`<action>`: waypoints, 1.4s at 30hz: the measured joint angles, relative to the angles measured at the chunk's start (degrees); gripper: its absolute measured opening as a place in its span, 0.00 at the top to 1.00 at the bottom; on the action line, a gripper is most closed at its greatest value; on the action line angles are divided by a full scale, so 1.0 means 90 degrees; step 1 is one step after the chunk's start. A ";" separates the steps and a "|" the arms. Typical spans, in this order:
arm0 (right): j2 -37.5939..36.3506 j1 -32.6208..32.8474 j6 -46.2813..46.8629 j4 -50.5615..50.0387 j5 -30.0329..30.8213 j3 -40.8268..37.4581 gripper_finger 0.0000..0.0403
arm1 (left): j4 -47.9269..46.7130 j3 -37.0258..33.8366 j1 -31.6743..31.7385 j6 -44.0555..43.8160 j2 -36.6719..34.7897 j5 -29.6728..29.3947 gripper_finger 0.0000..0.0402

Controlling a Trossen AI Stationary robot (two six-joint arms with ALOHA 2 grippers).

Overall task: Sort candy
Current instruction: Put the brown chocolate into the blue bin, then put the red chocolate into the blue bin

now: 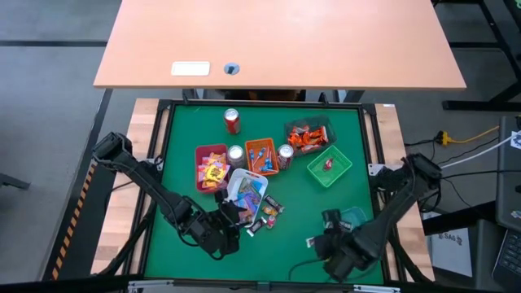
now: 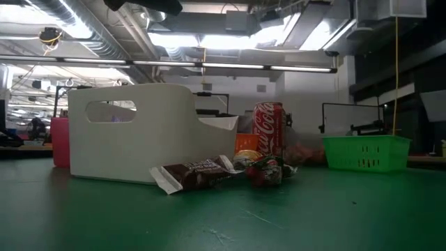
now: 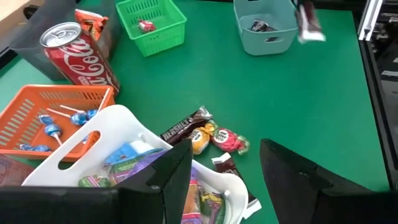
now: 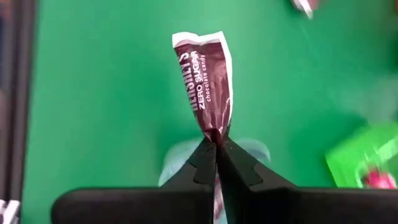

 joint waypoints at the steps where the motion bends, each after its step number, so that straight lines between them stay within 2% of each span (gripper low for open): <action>1: 0.0000 0.0111 0.0276 -0.0204 0.0072 0.0000 0.98 | 0.0001 0.0000 -0.0007 0.0000 0.0000 0.0000 0.56; 6: 0.0005 0.0608 0.1529 -0.0943 0.0353 0.0000 0.98 | 0.0004 0.0000 -0.0014 0.0000 0.0000 0.0000 0.56; 15: 0.0007 0.1319 0.3750 -0.2053 0.0366 -0.0153 0.99 | 0.0004 0.0000 -0.0011 0.0002 0.0000 0.0000 0.56; 19: 0.0010 0.1468 0.3849 -0.1986 0.0252 -0.0335 0.98 | 0.0004 0.0000 -0.0011 0.0002 0.0000 -0.0002 0.56; 23: 0.0010 0.1451 0.3859 -0.2031 -0.0185 -0.0478 0.96 | 0.0004 0.0000 -0.0009 0.0005 0.0000 -0.0002 0.56; 30: 0.0010 0.1447 0.3852 -0.2042 -0.0253 -0.0563 0.90 | 0.0006 0.0000 -0.0009 0.0005 0.0000 -0.0002 0.56; 42: 0.0010 0.1447 0.3693 -0.2076 -0.0257 -0.0563 0.60 | 0.0006 0.0000 -0.0009 0.0005 0.0002 -0.0002 0.56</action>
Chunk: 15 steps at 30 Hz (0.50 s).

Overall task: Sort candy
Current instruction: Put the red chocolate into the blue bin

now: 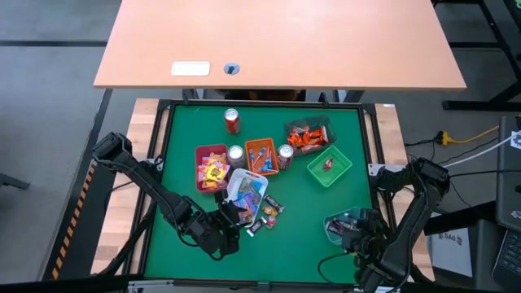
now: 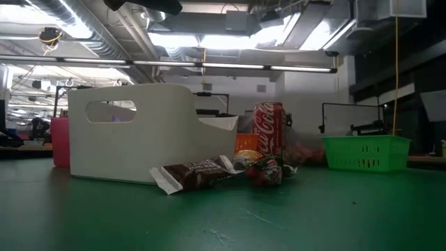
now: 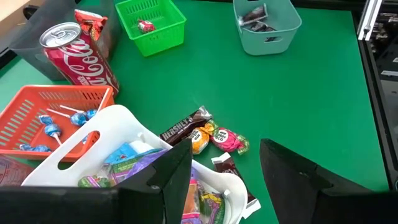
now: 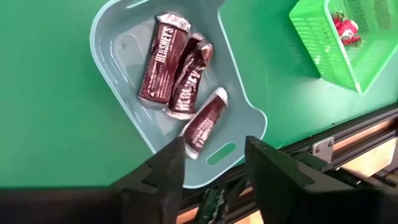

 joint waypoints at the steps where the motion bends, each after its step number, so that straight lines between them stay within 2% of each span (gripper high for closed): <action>1: 0.0000 0.0000 -0.0113 -0.0003 -0.0002 0.0000 0.58 | 0.0000 0.0000 0.0000 0.0000 0.0000 0.0000 0.56; 7: 0.0000 -0.0107 -0.0648 -0.0006 -0.0131 0.0002 0.54 | 0.0000 0.0000 0.0000 0.0000 0.0000 -0.0002 0.56; 11: 0.0000 -0.0478 -0.1187 -0.0105 -0.0639 0.0190 0.54 | 0.0000 0.0000 -0.0002 0.0002 0.0000 -0.0002 0.56; 15: 0.0000 -0.0952 -0.1710 -0.0081 -0.0646 0.0576 0.54 | 0.0000 0.0000 0.0000 0.0009 0.0000 -0.0002 0.56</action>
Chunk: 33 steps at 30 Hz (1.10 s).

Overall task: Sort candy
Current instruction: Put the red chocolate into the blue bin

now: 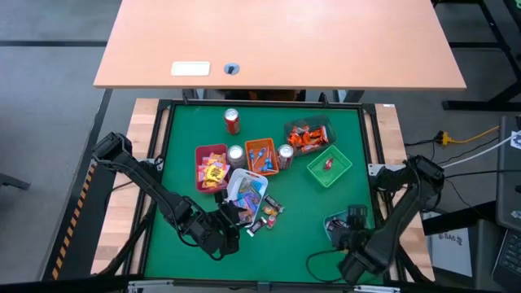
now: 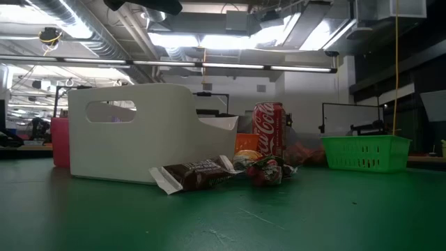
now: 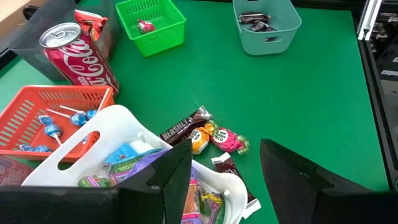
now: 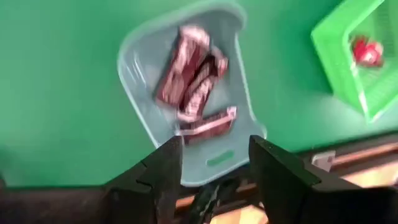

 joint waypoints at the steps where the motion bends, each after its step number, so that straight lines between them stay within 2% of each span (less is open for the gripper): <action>1: 0.0000 -0.0121 -0.0142 0.0025 0.0085 0.0100 0.54 | -0.0002 0.0000 -0.0002 0.0000 0.0000 0.0000 0.56; 5: -0.0002 -0.0583 -0.0601 0.0472 0.0865 0.0335 0.54 | -0.0002 0.0000 0.0000 0.0000 0.0001 0.0000 0.56; 9: -0.0002 -0.1007 -0.1094 0.1469 0.1891 0.0349 0.54 | -0.0002 0.0000 0.0000 0.0006 0.0002 -0.0017 0.56; 12: 0.0033 -0.1335 -0.1807 0.2272 0.2262 0.0349 0.55 | -0.0002 0.0000 -0.0002 0.0008 0.0002 -0.0019 0.56; 15: 0.0107 -0.1655 -0.2704 0.2971 0.2160 0.0349 0.55 | -0.0002 0.0000 -0.0002 0.0008 0.0002 -0.0019 0.56; 22: 0.0519 -0.2248 -0.4449 0.4272 0.1457 0.0349 0.55 | -0.0002 0.0000 0.0000 0.0008 0.0005 -0.0022 0.56; 28: 0.0999 -0.2483 -0.5492 0.5080 0.0902 0.0347 0.55 | -0.0101 0.0000 -0.0046 0.0272 0.0001 -0.0037 0.56; 33: 0.1308 -0.2523 -0.6040 0.5343 0.0813 0.0347 0.55 | -0.0268 -0.0005 -0.0241 0.0751 -0.0460 -0.0474 0.56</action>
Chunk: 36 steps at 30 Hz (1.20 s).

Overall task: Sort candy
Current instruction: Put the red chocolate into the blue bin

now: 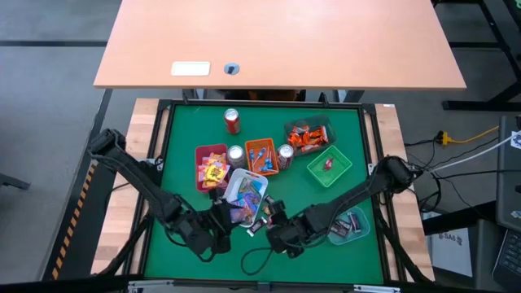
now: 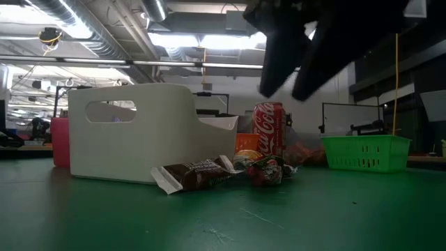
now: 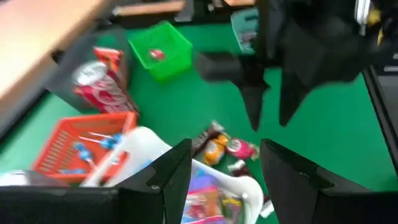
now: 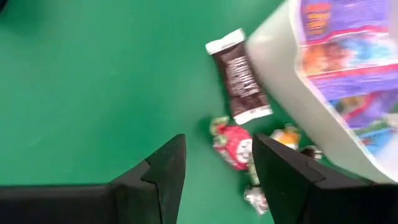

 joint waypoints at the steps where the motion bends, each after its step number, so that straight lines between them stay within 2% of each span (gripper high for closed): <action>1: 0.0062 0.0000 -0.0071 0.0009 -0.0007 0.0000 0.55 | -0.0099 0.0005 -0.0031 0.0039 -0.0112 -0.0086 0.56; 7: 0.0406 -0.0069 -0.0237 0.0109 0.0010 0.0000 0.55 | -0.0647 0.0005 -0.0121 0.0101 -0.0555 -0.0264 0.56; 15: 0.0740 -0.0409 -0.0226 0.0158 0.0058 -0.0002 0.55 | -0.0784 0.0005 -0.0115 0.0092 -0.0551 -0.0229 0.56; 28: 0.0999 -0.0695 -0.0204 -0.0233 -0.0563 0.0015 0.55 | -0.0763 0.0005 -0.0120 0.0041 -0.0547 -0.0216 0.56; 31: 0.1001 -0.0692 -0.0202 -0.0220 -0.0673 0.0010 0.58 | -0.0760 0.0005 -0.0115 0.0041 -0.0547 -0.0216 0.56; 36: 0.1006 -0.0692 -0.0190 -0.0197 -0.0716 0.0007 0.70 | -0.0753 0.0002 -0.0116 0.0038 -0.0547 -0.0216 0.56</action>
